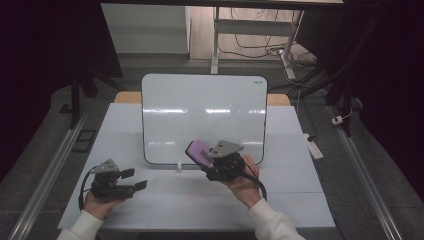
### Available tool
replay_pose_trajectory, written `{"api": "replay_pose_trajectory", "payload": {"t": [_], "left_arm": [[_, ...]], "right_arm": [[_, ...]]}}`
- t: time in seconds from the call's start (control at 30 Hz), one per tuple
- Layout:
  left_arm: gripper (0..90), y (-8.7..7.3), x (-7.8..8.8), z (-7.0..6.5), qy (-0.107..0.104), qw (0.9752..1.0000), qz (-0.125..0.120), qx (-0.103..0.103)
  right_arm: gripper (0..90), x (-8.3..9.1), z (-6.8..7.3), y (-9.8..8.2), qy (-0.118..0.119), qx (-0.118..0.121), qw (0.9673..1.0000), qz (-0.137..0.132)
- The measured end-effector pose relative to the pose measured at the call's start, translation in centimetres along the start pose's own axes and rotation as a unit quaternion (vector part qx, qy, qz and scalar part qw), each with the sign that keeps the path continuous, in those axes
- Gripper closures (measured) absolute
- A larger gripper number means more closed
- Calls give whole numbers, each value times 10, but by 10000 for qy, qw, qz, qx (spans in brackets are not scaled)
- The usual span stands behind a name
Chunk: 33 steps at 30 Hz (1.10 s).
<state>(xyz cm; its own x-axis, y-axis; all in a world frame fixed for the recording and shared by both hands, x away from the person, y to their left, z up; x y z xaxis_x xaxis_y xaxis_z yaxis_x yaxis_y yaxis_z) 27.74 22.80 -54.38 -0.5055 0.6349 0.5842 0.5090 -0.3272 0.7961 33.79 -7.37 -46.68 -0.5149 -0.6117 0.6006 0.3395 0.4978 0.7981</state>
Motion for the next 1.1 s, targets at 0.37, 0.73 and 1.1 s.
{"api": "replay_pose_trajectory", "payload": {"t": [0.37,0.73,1.1], "left_arm": [[245,14,0,-9,-114,9996,-138,-235],[251,32,-5,-25,-351,9975,-124,-594],[255,46,-7,-31,-489,9963,-163,-681]], "right_arm": [[404,31,-16,-37,-41,-134,9997,-192],[404,43,-22,-57,11,-29,9996,-265],[403,41,-21,-59,136,75,9996,-234]]}}
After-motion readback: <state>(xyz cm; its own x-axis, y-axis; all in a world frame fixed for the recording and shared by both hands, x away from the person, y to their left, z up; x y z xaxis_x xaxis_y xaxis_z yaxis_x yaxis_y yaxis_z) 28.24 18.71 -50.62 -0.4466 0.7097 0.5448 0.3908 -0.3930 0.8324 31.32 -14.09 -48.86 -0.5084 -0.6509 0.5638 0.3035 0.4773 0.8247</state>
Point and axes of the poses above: each handheld gripper's, and its own axes: x roughly backward along the jaws, y roughly out of its top, z roughly to its left, the point moved 5 cm from there along -x, roughly forward along the jaws, and after that the axes turned 10 degrees about -x, right-handed, at the moved point
